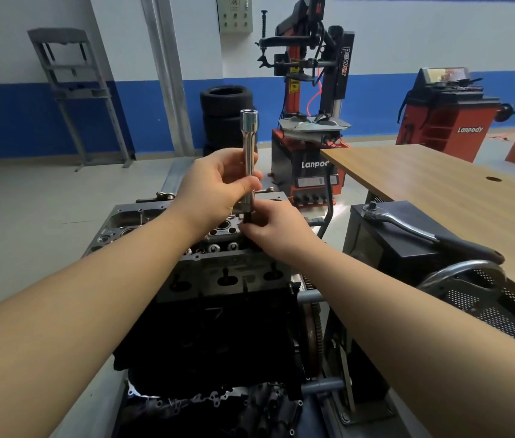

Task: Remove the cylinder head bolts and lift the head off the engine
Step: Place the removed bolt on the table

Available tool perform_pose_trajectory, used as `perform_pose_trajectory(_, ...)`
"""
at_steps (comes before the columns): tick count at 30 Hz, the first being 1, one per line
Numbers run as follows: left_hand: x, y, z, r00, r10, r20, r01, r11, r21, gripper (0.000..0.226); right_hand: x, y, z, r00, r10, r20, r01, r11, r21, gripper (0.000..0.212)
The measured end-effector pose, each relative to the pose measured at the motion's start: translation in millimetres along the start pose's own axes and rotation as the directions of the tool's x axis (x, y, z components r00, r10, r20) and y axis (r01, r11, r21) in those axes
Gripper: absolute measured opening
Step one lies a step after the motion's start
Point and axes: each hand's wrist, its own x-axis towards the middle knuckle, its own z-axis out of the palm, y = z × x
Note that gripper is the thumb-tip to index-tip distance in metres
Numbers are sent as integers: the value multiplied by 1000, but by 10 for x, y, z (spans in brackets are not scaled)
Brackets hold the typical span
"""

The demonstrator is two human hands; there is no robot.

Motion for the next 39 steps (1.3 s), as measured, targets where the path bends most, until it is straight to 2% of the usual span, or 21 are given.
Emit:
perform_pose_trajectory(3, 41, -9, 21, 992, 52, -112, -34, 987, 156, 33, -1, -8, 8, 999, 37, -37, -37, 999, 2, 18)
perform_pose_trajectory(5, 48, -15, 48, 991, 71, -114, -46, 978, 206, 34, 12, 6, 20, 995, 64, -74, -65, 998, -22, 24)
perform_pose_trajectory(7, 36, -29, 58, 999, 38, -37, -33, 993, 113, 23, 15, 17, 16, 998, 32, -55, -33, 999, -11, 15)
perform_pose_trajectory(8, 18, -45, 61, 1000, 19, 15, -19, 999, 44, 23, 12, 19, 2, 999, 16, -35, -17, 1000, -5, 9)
perform_pose_trajectory(10, -23, -83, 64, 998, 11, 66, -5, 996, -85, 29, 11, 27, -31, 1000, 2, 15, -2, 1000, -14, 11)
perform_pose_trajectory(12, -41, -97, 58, 1000, 27, 13, -25, 995, -100, 30, 11, 27, -58, 998, -3, 59, 4, 1000, -13, 16)
perform_pose_trajectory(15, -24, -83, 63, 991, 37, -127, -34, 999, 22, 27, 18, 32, -61, 999, -28, 33, 28, 999, -20, 11)
perform_pose_trajectory(18, -10, -73, 82, 964, 86, -251, -44, 985, 169, 34, 28, 35, 1, 1000, 22, -22, -25, 985, -172, 30)
perform_pose_trajectory(20, -26, -63, 82, 952, 123, -279, -68, 978, 199, 30, 45, 34, 51, 998, 39, -46, -49, 964, -260, 34)
perform_pose_trajectory(24, -76, -49, 24, 935, 208, -287, -152, 967, 205, 23, 76, 38, 68, 998, 54, -30, -60, 963, -262, 30)
perform_pose_trajectory(27, -45, 4, 22, 955, 179, -238, -131, 970, 206, 20, 70, 24, 62, 998, 52, -27, -57, 970, -237, 26)
perform_pose_trajectory(30, 11, 57, 22, 989, 101, -109, -81, 981, 176, 18, 49, 20, 63, 999, 48, -17, -50, 980, -194, 22)
perform_pose_trajectory(33, 15, 76, -5, 999, 37, 39, -38, 999, 26, 31, 48, 28, 37, 999, 46, 12, -43, 982, -181, 15)
perform_pose_trajectory(35, 1, 61, -26, 996, 12, 89, -6, 998, -61, 37, 40, 25, 37, 999, 43, 27, -38, 984, -173, 10)
perform_pose_trajectory(37, 2, 56, -44, 997, 0, 77, 5, 998, -62, 38, 32, 20, 44, 999, 31, 15, -28, 982, -185, 10)
perform_pose_trajectory(39, 24, 77, -49, 1000, 4, -10, -4, 1000, -1, 35, 40, 18, 37, 1000, 22, -18, -25, 979, -203, 16)
